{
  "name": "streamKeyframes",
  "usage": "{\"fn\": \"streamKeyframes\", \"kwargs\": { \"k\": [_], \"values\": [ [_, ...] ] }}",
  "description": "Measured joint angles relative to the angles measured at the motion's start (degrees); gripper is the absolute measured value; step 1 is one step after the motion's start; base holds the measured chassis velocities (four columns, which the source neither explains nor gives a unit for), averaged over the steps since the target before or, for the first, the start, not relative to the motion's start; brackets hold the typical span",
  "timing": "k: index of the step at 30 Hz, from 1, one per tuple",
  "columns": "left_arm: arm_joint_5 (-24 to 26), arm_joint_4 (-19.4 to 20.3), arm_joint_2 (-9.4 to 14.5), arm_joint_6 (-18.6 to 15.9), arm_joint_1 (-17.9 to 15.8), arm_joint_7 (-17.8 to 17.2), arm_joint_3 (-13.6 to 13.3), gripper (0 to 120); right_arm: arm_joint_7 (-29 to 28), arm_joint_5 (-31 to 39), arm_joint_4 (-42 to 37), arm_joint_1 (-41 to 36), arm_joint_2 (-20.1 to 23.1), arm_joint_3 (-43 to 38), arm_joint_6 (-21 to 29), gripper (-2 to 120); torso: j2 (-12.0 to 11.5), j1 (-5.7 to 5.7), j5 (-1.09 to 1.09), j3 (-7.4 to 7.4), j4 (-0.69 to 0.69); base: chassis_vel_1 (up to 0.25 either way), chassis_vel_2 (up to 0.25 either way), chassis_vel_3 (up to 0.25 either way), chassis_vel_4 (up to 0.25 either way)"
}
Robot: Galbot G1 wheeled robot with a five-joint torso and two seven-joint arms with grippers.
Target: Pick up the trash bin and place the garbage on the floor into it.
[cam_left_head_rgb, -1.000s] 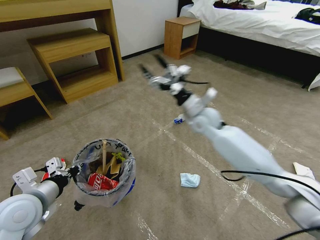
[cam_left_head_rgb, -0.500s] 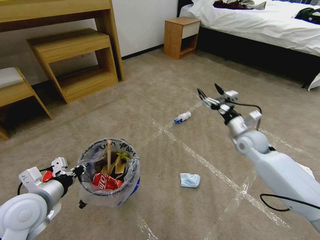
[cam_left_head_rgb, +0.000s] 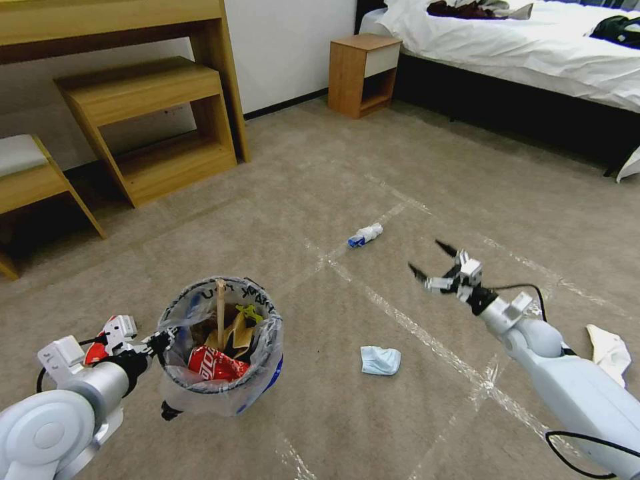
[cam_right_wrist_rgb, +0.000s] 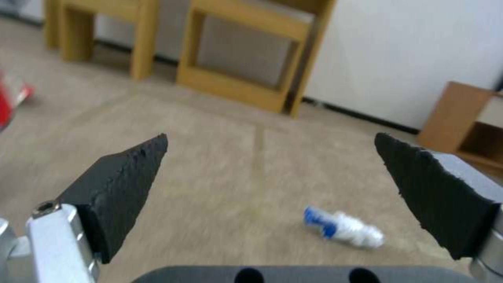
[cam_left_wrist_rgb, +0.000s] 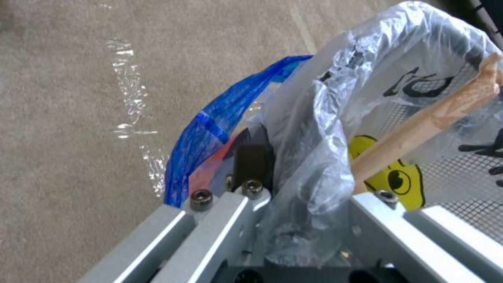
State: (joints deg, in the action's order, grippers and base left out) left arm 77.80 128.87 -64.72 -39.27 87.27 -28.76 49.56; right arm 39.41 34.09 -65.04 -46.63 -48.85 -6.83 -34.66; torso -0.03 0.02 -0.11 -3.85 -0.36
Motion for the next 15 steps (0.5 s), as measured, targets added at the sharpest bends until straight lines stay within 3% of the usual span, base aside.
{"fn": "streamKeyframes", "kwargs": {
  "k": [15],
  "values": [
    [-0.79,0.34,-0.61,0.03,0.29,0.12,-0.29,0,9.16,-8.39,8.88,-0.31,0.32,4.54,-4.35,100,0.00,0.00,0.00,0.00,0.00,0.000,0.000,0.000,0.000]
  ]
}}
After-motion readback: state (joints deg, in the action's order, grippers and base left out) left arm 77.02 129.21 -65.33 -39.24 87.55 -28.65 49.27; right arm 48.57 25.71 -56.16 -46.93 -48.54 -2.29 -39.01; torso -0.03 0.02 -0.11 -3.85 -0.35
